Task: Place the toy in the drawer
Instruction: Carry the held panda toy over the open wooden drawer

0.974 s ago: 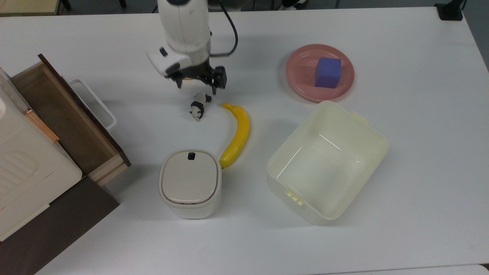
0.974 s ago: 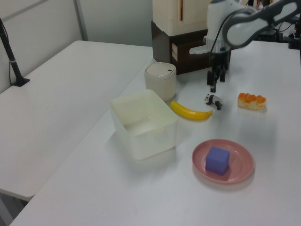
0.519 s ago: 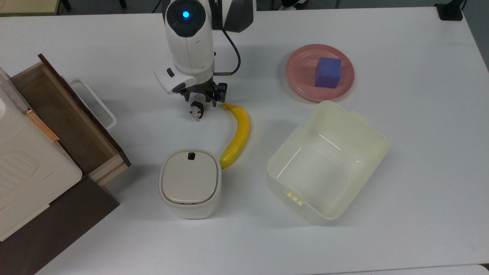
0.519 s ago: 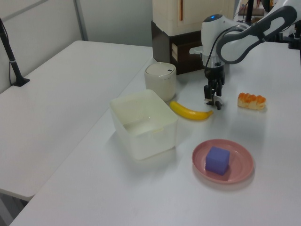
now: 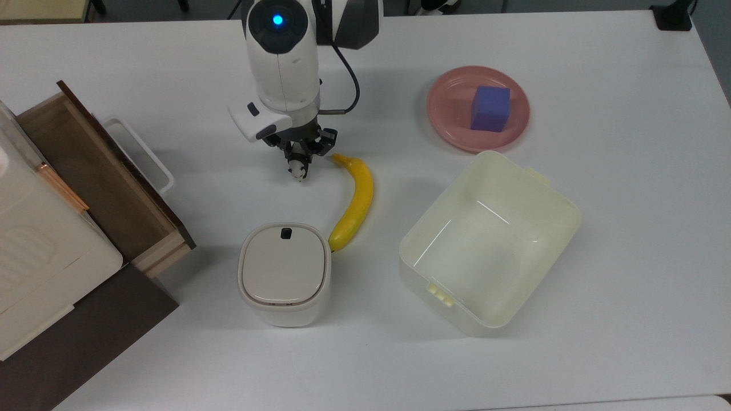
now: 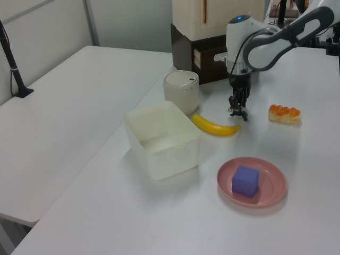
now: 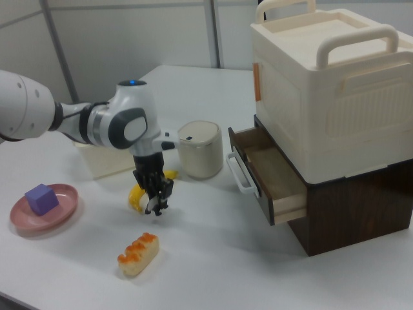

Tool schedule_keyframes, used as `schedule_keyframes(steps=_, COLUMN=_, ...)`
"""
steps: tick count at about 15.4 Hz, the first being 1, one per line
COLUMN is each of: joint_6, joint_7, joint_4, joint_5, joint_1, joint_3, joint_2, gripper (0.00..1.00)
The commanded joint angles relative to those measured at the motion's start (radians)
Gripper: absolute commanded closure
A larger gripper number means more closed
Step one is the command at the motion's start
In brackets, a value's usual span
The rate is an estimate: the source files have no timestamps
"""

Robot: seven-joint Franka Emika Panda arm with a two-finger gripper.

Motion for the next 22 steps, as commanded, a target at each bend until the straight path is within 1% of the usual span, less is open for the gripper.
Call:
schedule_keyframes(steps=1, joint_6=-0.18, joint_7=-0.031, joint_4=0.124, joint_5=-0.017, joint_1=0.002, joint_3=-0.01, joint_2=-0.033, gripper=0.93)
schedule_keyframes(steps=3, joint_6=-0.24, joint_7=-0.055, joint_4=0.22, joint_5=-0.02, joint_1=-0.004, joint_3=-0.021, joint_2=-0.03, gripper=0.91)
schedule_keyframes(steps=4, joint_6=-0.24, joint_7=-0.064, joint_4=0.248, joint_5=-0.032, joint_1=-0.01, joint_3=-0.024, joint_2=-0.03, gripper=0.91)
schedule_keyframes(steps=6, joint_6=-0.239, joint_7=-0.107, joint_4=0.317, joint_5=-0.052, joint_1=-0.048, joint_3=-0.03, joint_2=-0.025, gripper=0.91)
schedule_keyframes(steps=7, joint_6=-0.233, joint_7=-0.185, joint_4=0.343, joint_5=-0.072, joint_1=-0.068, joint_3=-0.03, joint_2=-0.025, gripper=0.91)
schedule_keyframes(steps=9, joint_6=-0.231, joint_7=-0.355, joint_4=0.377, joint_5=-0.141, joint_1=-0.105, joint_3=-0.03, joint_2=-0.025, gripper=0.91)
schedule_keyframes(steps=10, joint_6=-0.226, joint_7=-0.441, joint_4=0.399, joint_5=-0.156, joint_1=-0.122, joint_3=-0.03, joint_2=-0.021, gripper=0.91)
schedule_keyframes(steps=12, joint_6=-0.179, joint_7=-0.579, joint_4=0.413, joint_5=-0.196, joint_1=-0.139, joint_3=-0.031, joint_2=-0.011, gripper=0.9)
schedule_keyframes(steps=16, joint_6=-0.04, joint_7=-0.684, joint_4=0.413, joint_5=-0.296, joint_1=-0.192, joint_3=-0.034, joint_2=-0.002, gripper=0.87)
schedule_keyframes(steps=18, joint_6=0.019, joint_7=-0.738, joint_4=0.413, joint_5=-0.319, joint_1=-0.215, joint_3=-0.036, joint_2=0.01, gripper=0.86)
schedule_keyframes(steps=19, joint_6=0.051, joint_7=-0.747, joint_4=0.413, joint_5=-0.321, joint_1=-0.228, joint_3=-0.036, joint_2=0.016, gripper=0.83)
schedule_keyframes(steps=22, joint_6=0.12, joint_7=-0.752, joint_4=0.413, joint_5=-0.336, joint_1=-0.261, joint_3=-0.036, joint_2=0.042, gripper=0.62)
